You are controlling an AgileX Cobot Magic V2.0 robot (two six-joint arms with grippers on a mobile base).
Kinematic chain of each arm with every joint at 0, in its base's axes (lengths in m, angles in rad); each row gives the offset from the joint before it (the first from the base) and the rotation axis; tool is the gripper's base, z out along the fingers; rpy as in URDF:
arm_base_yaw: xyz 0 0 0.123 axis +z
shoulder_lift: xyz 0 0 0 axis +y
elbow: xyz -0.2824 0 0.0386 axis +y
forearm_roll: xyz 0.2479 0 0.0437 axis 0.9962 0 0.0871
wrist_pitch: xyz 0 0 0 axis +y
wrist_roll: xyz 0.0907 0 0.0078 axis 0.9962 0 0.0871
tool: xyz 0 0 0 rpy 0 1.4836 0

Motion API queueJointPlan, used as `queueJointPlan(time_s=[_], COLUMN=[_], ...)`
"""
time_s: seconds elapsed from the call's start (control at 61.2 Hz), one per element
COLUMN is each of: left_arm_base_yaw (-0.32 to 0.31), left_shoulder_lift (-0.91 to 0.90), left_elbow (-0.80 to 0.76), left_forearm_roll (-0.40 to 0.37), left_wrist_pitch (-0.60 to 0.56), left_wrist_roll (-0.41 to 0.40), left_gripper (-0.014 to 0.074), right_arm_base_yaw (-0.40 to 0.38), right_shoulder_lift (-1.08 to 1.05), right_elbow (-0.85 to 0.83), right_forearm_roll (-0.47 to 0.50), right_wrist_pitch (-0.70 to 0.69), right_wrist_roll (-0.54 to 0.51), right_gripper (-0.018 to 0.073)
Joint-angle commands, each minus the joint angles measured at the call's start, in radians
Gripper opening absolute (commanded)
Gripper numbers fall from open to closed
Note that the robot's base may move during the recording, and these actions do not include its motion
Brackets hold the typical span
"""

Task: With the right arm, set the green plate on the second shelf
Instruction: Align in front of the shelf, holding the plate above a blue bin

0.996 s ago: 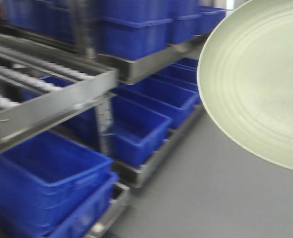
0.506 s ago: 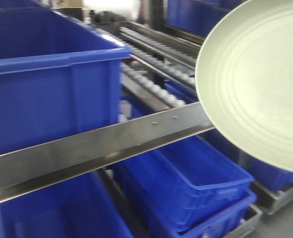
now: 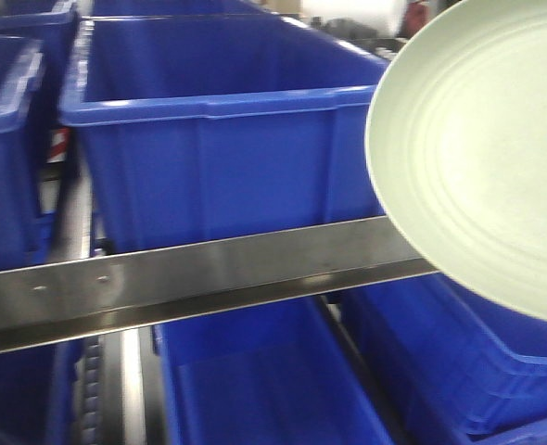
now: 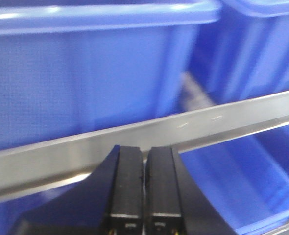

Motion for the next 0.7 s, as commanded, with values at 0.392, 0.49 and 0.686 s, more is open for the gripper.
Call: queueJointPlan(time_s=[0.392,0.49,0.686], left_arm_base_yaw=[-0.007,-0.007,-0.007], left_shoulder_lift=[-0.022,-0.022,-0.022], left_elbow=[0.032,0.032,0.032], left_forearm_roll=[0.004,0.004,0.004], left_wrist_pitch=[-0.068,-0.068,-0.068], left_wrist_roll=[0.001,0.001,0.001], left_gripper=[0.0124,0.0124,0.0124], right_arm_base_yaw=[-0.006,-0.006,-0.006], right_shoulder_lift=[0.009,0.009,0.009], right_elbow=[-0.034,-0.034,-0.034], right_forearm_roll=[0.001,0.001,0.001], right_wrist_pitch=[-0.113,-0.113,-0.113], right_wrist_roll=[0.001,0.001,0.001], right_gripper=[0.0049,0.0049,0.0049])
